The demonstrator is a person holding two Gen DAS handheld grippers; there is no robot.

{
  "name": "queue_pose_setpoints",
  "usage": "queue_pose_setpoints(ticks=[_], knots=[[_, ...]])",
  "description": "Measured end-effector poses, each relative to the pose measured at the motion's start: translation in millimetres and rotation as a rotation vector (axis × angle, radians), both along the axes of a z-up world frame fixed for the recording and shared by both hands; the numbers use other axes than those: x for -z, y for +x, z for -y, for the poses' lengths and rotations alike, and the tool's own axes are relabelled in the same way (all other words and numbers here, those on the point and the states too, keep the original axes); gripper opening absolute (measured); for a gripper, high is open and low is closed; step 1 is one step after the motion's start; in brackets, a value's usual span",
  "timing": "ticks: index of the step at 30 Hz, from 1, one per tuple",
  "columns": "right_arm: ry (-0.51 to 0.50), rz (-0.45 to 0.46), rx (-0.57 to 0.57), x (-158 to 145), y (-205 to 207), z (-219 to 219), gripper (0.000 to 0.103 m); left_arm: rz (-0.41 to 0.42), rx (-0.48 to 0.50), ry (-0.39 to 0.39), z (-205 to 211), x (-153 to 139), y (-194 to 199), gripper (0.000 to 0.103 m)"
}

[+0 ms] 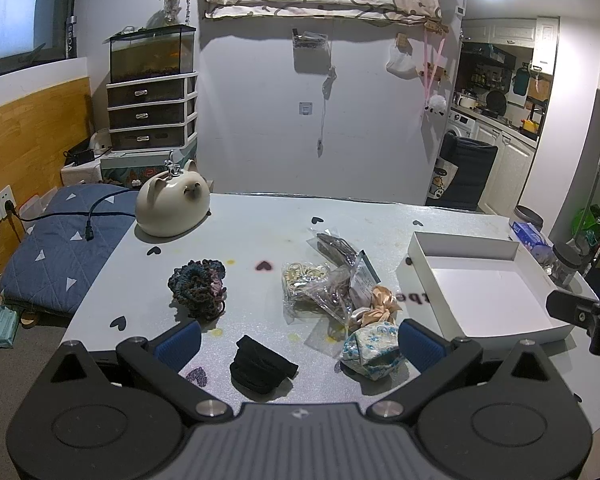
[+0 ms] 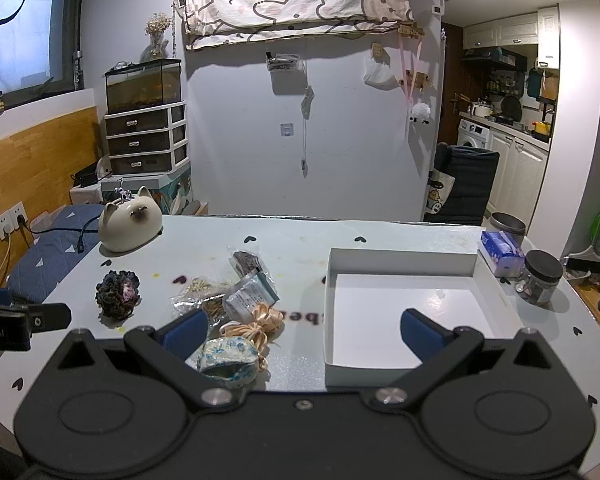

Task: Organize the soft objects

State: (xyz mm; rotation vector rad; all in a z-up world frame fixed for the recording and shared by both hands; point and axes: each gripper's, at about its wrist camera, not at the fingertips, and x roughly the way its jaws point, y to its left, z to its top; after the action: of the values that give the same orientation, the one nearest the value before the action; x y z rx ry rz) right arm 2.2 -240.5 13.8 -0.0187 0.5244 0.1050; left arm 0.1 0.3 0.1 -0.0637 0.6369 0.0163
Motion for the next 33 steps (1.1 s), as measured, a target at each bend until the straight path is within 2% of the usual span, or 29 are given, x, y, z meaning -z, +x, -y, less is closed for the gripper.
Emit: queue_pose_setpoints(ticks=[33], knots=[[0.0,-0.006,0.002,3.0,4.0,-3.9,0.103,-0.001,0.005,-0.001,2.7,2.7,1.0,0.103]])
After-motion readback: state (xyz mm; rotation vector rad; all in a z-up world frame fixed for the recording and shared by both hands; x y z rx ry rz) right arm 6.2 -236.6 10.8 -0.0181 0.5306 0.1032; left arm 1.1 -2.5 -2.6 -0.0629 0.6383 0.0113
